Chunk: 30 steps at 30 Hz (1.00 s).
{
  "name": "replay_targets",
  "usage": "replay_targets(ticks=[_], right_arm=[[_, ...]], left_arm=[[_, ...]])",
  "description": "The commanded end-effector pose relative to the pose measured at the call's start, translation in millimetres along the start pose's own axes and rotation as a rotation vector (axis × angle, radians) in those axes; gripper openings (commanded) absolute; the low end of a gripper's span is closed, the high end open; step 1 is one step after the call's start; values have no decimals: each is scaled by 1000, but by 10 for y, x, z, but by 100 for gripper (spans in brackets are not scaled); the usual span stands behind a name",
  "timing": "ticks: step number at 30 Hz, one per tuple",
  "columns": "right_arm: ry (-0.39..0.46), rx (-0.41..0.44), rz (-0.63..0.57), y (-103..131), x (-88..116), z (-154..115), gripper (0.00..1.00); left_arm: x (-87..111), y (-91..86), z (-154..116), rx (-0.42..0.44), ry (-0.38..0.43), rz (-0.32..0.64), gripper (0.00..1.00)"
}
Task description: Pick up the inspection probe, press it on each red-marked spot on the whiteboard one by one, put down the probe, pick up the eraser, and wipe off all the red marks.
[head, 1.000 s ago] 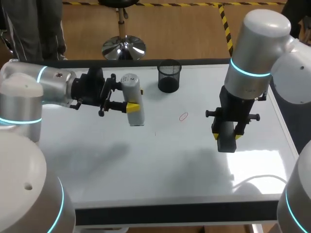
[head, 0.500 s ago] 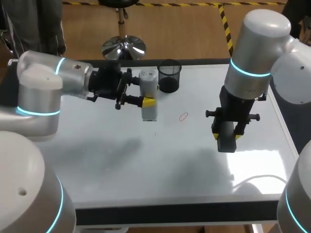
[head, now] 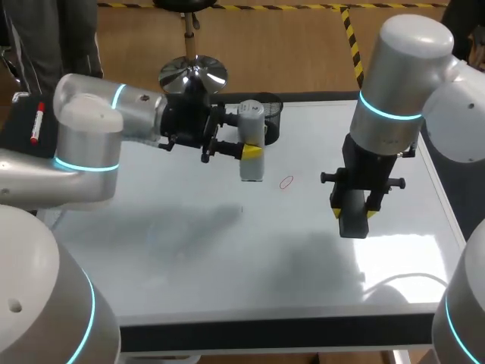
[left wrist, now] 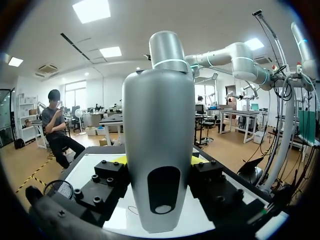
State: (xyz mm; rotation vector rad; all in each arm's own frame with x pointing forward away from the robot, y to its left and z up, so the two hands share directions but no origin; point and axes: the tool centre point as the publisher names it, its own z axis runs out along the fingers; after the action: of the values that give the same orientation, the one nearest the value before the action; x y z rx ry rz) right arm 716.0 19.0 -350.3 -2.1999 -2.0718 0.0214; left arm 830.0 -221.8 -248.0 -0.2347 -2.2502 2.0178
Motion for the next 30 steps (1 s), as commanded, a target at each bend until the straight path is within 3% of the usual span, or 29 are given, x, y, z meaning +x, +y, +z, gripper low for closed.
replay_targets(ticks=[1,6,30], right_arm=[[1,-1,-2,-3,-10,-13,0],[1,-1,-2,-3,-10,-13,0],[1,-1,-2,-3,-10,-13,0]], left_arm=[[-140,97,139,2,12,-2,0],[-205,198,231,-24,12,-11,0],[-428,389,618,35,18,-13,0]])
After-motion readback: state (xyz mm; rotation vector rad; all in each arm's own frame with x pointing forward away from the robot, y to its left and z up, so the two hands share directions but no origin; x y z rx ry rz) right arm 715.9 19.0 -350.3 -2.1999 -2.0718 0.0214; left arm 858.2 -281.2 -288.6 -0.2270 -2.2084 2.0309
